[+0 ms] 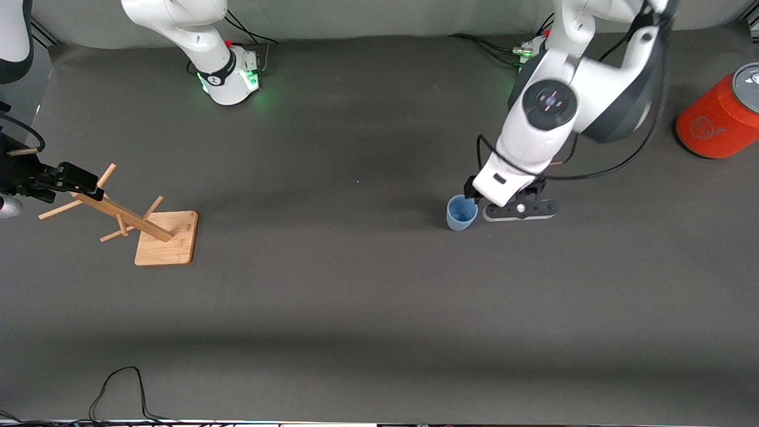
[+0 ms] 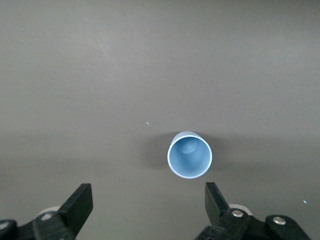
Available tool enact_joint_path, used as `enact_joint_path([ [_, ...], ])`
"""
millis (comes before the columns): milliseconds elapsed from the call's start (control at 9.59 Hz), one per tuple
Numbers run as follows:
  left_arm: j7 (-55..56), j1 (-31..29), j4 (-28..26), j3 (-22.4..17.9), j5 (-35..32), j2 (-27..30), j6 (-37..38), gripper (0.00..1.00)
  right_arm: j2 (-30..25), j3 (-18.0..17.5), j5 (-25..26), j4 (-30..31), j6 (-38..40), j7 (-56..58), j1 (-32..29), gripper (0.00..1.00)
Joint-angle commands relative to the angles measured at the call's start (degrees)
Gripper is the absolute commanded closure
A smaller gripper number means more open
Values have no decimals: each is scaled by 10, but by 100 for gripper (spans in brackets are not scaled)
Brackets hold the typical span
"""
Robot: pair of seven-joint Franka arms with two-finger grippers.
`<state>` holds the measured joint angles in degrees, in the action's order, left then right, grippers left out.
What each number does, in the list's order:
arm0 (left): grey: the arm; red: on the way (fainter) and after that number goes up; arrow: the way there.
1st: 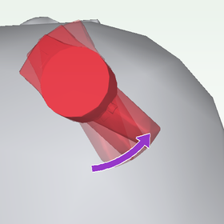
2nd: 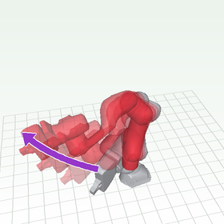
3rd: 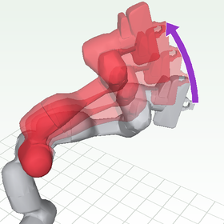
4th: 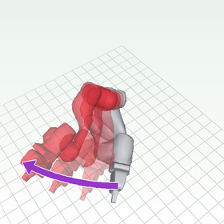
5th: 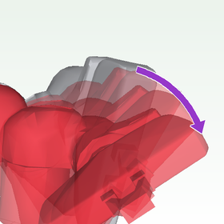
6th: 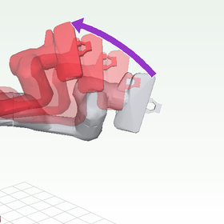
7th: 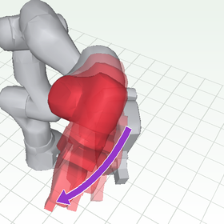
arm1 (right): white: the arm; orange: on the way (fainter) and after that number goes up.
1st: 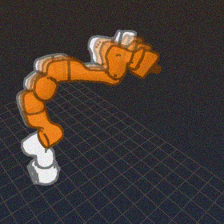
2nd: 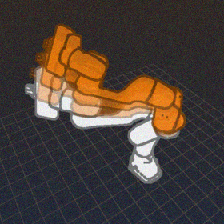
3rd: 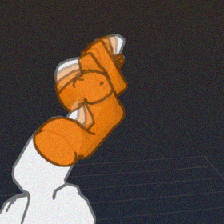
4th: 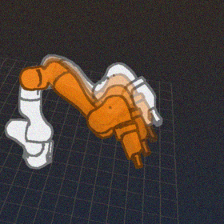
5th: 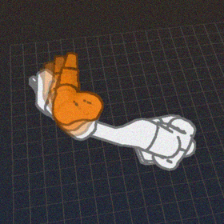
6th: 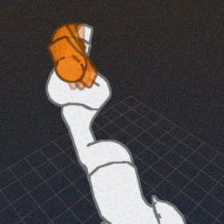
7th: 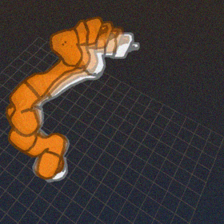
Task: Rotate and upright cup with both arms
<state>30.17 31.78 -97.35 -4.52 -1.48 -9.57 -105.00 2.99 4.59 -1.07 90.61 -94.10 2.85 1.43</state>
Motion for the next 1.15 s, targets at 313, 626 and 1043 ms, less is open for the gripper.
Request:
enact_joint_path([
  [313, -90, -89, 10, 0, -48, 79, 81, 0, -5, -3, 5, -2, 6, 8, -2, 0],
  [626, -127, -151, -45, 5, -48, 131, 79, 0, -4, -3, 5, -1, 6, 8, -2, 0],
  [1043, -246, -318, -45, 74, -36, 143, 88, 0, -4, -3, 4, -1, 6, 8, -2, 0],
])
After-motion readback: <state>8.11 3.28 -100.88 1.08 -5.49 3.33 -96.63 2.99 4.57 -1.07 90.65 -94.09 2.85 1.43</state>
